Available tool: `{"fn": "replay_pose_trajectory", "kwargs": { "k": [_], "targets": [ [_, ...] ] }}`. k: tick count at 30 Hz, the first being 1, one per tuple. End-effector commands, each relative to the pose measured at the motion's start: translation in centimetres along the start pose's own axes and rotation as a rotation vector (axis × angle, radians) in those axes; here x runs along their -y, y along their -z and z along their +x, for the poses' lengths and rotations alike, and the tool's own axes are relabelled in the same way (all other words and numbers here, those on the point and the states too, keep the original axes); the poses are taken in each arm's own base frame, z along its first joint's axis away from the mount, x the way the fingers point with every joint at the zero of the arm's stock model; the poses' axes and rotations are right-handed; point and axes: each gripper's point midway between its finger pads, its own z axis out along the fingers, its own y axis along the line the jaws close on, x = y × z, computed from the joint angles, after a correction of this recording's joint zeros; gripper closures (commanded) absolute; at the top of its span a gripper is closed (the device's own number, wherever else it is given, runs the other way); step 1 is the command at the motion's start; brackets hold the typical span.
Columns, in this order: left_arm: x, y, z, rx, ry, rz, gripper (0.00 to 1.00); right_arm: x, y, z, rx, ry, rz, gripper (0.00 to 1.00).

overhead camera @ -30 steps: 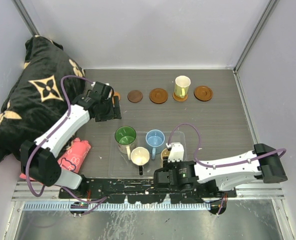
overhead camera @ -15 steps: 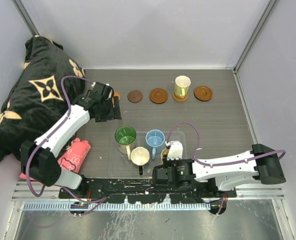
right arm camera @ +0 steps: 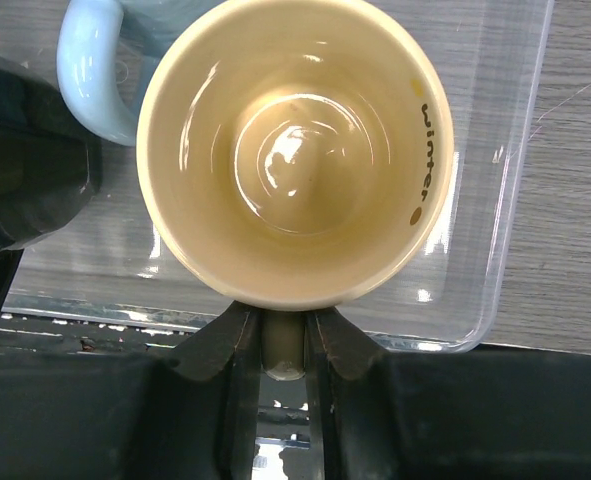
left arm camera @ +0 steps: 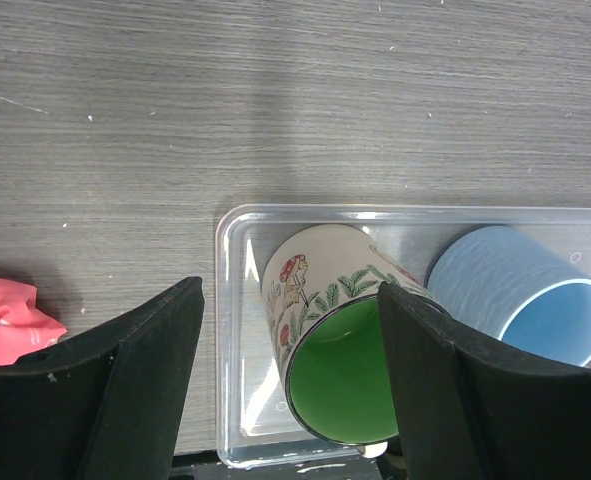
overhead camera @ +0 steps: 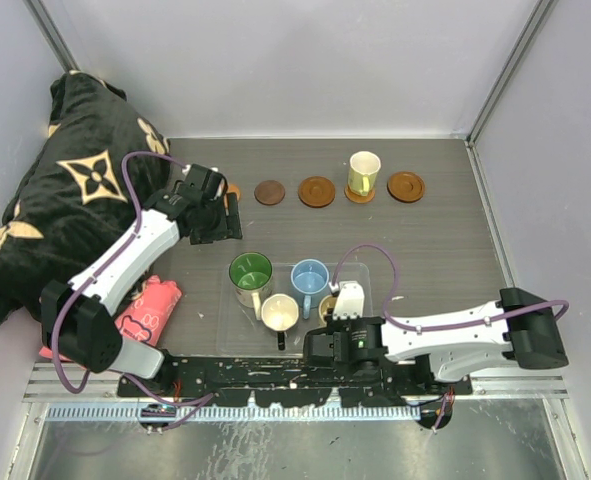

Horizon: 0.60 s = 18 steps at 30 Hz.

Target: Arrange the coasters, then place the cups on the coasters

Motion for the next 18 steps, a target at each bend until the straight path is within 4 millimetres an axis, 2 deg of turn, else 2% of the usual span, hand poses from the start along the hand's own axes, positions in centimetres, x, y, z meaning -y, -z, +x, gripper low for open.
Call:
{"fn": "replay_pose_trajectory", "kwargs": {
  "k": [1,2,9,18],
  "targets": [
    [0.6,1.3,-0.7,0.05,-0.007,0.038,0.28,-0.4,-0.1,-0.5,0.02,-0.017,-0.002,0.96],
    [0.6,1.3,-0.8,0.05,-0.006,0.04,0.28,-0.4,-0.1,-0.5,0.018,-0.02,0.002,0.99],
    [0.7,1.2,-0.8,0.05,-0.006,0.043,0.28,0.1,0.5,-1.1,0.028,-0.044,0.019,0.99],
    [0.8,1.1,-0.8,0.048,-0.006,0.044,0.28,1.4,3.6,-5.4,0.127,-0.087,0.02,0.99]
  ]
}}
